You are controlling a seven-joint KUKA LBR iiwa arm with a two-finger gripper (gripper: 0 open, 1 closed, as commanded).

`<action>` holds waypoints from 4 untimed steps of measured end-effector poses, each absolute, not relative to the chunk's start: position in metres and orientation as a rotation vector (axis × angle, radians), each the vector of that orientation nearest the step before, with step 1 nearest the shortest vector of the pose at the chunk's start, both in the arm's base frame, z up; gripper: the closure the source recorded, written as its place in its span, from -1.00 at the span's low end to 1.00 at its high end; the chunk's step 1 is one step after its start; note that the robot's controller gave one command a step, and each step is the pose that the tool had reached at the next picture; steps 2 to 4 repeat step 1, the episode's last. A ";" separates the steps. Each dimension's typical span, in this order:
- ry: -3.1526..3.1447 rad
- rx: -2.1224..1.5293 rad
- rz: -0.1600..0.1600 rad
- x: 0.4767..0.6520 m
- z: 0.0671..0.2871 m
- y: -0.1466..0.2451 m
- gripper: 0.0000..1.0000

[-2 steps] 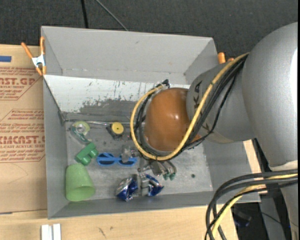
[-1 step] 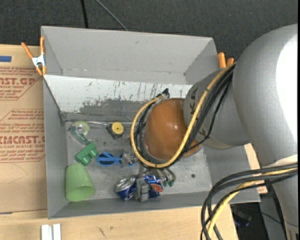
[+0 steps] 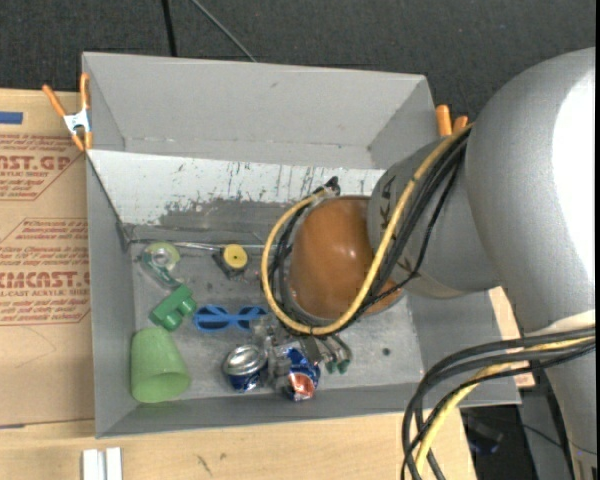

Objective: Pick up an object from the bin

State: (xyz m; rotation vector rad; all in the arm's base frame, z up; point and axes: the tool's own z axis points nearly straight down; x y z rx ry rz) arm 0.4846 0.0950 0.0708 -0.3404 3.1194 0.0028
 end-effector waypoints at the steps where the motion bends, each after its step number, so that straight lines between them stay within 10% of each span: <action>1: 3.118 -0.281 0.002 0.510 0.214 0.099 1.00; 4: 3.118 -0.281 0.002 0.510 0.214 0.099 1.00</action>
Offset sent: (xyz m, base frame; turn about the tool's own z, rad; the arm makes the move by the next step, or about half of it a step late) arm 0.0227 0.0025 0.1390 0.0389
